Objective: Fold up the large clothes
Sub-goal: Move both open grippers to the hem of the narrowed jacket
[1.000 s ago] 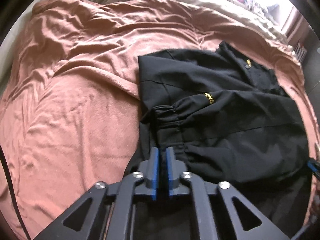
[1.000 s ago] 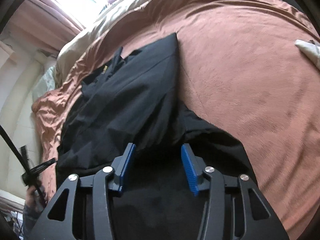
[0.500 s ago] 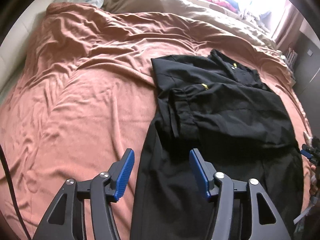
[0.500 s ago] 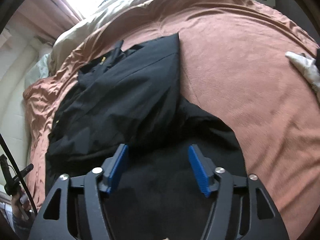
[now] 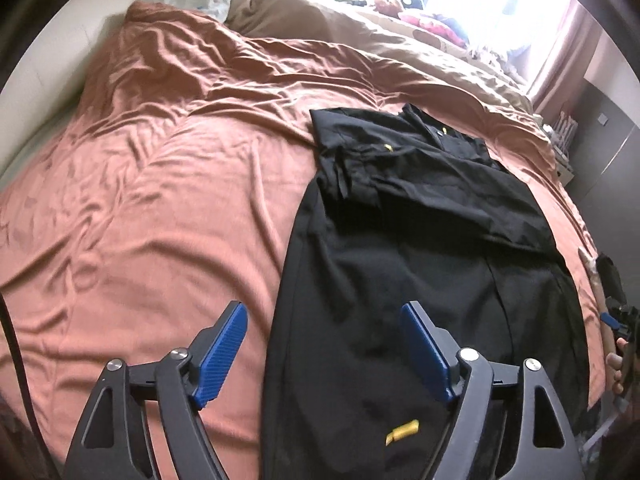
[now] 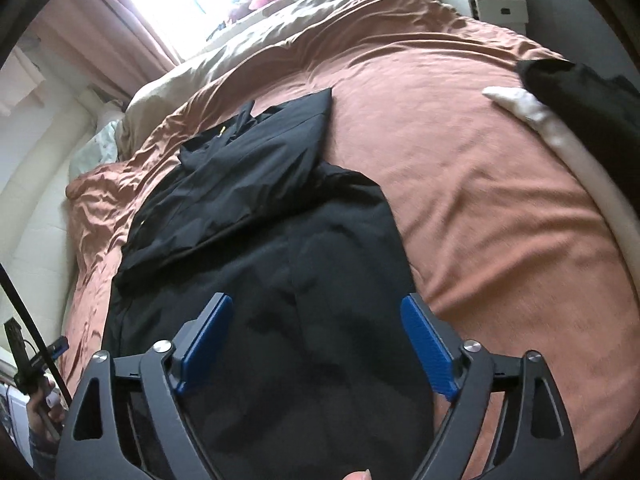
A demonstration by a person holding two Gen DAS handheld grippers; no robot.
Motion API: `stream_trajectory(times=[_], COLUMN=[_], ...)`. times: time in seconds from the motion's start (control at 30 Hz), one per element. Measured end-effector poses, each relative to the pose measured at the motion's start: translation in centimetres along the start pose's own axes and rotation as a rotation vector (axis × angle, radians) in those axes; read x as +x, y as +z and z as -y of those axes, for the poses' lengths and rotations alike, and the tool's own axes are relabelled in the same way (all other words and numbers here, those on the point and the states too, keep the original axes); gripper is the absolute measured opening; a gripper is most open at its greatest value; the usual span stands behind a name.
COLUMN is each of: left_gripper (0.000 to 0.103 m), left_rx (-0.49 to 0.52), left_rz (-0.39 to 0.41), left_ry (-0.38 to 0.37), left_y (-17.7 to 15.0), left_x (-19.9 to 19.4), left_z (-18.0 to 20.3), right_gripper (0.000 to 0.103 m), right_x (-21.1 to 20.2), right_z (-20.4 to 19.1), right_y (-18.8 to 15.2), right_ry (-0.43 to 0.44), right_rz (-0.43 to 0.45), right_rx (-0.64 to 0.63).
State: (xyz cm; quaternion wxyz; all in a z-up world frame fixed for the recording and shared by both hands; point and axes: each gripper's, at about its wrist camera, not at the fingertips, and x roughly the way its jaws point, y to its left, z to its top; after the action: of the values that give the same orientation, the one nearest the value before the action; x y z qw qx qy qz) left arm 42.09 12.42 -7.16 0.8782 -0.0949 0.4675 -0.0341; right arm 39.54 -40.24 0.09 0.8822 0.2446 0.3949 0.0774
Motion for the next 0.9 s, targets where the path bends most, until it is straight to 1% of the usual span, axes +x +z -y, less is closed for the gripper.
stream_trajectory(times=[0.03, 0.1, 0.3, 0.37, 0.47, 0.57, 0.63, 0.7, 0.9], left_gripper=[0.086, 0.088, 0.089, 0.090, 0.093, 0.094, 0.094, 0.094, 0.094], left_rx=[-0.002, -0.010, -0.046, -0.046, -0.032, -0.020, -0.025, -0.034, -0.037], left_rz=[0.004, 0.008, 0.018, 0.032, 0.045, 0.060, 0.059, 0.055, 0.073], left_ry=[0.006, 0.000, -0.018, -0.021, -0.026, -0.030, -0.049, -0.077, -0.088], left_y=[-0.9, -2.3, -5.9, -7.0, -8.5, -10.1, -11.0, -12.0, -14.3], left_x=[-0.5, -1.2, -3.3, -4.3, -5.7, -6.9, -7.4, -7.8, -8.9], left_z=[-0.1, -0.5, -1.4, -1.5, -1.3, -1.2, -1.4, -1.6, -2.0], right_gripper=[0.096, 0.103, 0.103, 0.103, 0.103, 0.103, 0.103, 0.103, 0.103], right_x=[-0.8, -2.4, -6.2, -7.4, -9.0, -10.1, -10.5, -11.0, -12.6], right_z=[0.2, 0.3, 1.1, 1.2, 1.7, 2.5, 3.1, 3.8, 5.1], right_y=[-0.6, -1.8, -5.3, -6.6, -8.5, -10.1, -11.1, -12.3, -14.5], right_ry=[-0.001, 0.000, 0.030, 0.027, 0.025, 0.032, 0.030, 0.048, 0.057], right_rz=[0.009, 0.029, 0.082, 0.096, 0.108, 0.099, 0.072, 0.053, 0.062], right_rx=[-0.001, -0.007, -0.016, -0.030, -0.039, -0.024, -0.006, 0.010, -0.003])
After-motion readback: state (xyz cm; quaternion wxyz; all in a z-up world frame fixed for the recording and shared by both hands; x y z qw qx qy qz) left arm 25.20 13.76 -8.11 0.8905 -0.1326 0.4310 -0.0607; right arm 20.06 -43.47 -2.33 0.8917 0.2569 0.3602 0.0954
